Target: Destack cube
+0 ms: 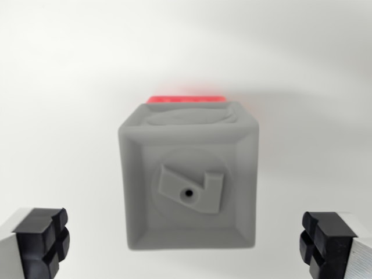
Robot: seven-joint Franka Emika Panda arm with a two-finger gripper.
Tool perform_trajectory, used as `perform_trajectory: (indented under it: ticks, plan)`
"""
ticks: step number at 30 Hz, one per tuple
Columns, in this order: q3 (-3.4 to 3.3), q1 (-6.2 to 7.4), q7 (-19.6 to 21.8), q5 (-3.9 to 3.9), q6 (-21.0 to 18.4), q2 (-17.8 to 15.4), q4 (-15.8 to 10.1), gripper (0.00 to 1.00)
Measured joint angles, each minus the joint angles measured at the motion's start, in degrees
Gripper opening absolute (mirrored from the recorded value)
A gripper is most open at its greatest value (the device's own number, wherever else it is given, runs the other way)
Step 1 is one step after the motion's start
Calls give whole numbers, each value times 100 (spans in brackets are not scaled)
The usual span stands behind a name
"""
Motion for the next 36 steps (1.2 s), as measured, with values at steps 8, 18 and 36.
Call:
perform_trajectory:
  ticks: [8, 18, 36]
  plan:
    - [-4, 2, 0, 0, 263, 273, 5, 100]
    - [-10, 5, 0, 0, 469, 506, 32, 100]
    - [-13, 7, 0, 0, 511, 560, 49, 0]
